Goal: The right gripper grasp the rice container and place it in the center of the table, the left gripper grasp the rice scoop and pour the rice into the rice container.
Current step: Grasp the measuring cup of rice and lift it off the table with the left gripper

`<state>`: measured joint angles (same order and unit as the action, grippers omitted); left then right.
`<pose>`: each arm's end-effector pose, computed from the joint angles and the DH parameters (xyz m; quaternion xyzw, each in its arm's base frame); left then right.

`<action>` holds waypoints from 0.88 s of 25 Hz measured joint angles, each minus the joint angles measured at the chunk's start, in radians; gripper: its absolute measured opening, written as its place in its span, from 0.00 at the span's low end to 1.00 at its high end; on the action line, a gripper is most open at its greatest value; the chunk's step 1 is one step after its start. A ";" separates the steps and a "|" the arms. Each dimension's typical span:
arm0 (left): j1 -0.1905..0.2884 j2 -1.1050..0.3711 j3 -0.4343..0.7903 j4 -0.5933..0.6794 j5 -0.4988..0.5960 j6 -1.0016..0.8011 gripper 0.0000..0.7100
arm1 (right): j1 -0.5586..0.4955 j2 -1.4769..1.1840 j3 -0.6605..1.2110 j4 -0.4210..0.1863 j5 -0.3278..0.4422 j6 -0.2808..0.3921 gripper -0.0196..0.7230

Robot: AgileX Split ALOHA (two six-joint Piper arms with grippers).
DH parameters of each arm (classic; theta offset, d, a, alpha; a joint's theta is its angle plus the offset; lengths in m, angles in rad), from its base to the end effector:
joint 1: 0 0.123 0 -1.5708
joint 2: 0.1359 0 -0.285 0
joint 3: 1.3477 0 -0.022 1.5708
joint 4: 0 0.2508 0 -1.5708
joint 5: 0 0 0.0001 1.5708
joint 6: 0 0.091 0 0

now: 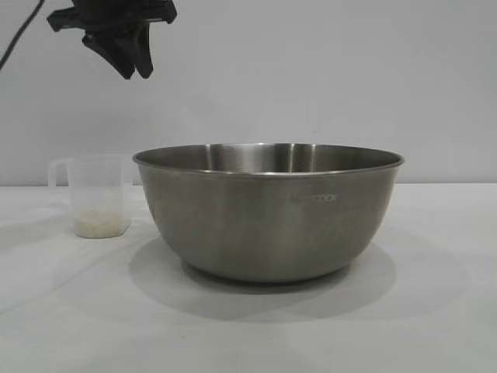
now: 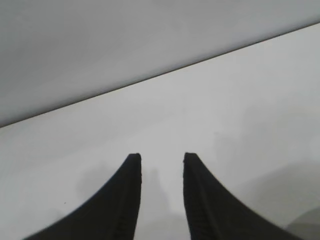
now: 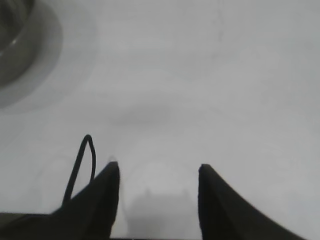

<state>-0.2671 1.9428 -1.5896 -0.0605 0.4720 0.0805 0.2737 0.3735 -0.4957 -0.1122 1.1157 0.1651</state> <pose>0.4369 -0.1222 0.2661 0.1393 0.9037 -0.0610 0.4003 0.0486 0.0041 0.2644 -0.0581 0.9421 0.0166 0.3300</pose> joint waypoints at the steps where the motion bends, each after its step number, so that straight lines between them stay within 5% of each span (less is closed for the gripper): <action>1: 0.000 -0.019 0.021 0.001 -0.017 0.000 0.25 | 0.000 -0.002 0.000 0.004 0.000 -0.008 0.44; 8: 0.001 -0.214 0.344 -0.021 -0.294 0.000 0.25 | 0.000 -0.044 0.002 0.017 0.004 -0.048 0.44; 17: -0.011 -0.437 1.032 -0.028 -1.109 -0.040 0.25 | 0.000 -0.044 0.006 0.019 0.006 -0.050 0.44; 22: -0.011 -0.407 1.212 -0.032 -1.357 -0.052 0.32 | 0.000 -0.044 0.006 0.021 0.006 -0.050 0.44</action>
<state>-0.2783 1.5357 -0.3778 -0.0922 -0.8845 0.0285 0.2737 0.3297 -0.4893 -0.0912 1.1214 0.1153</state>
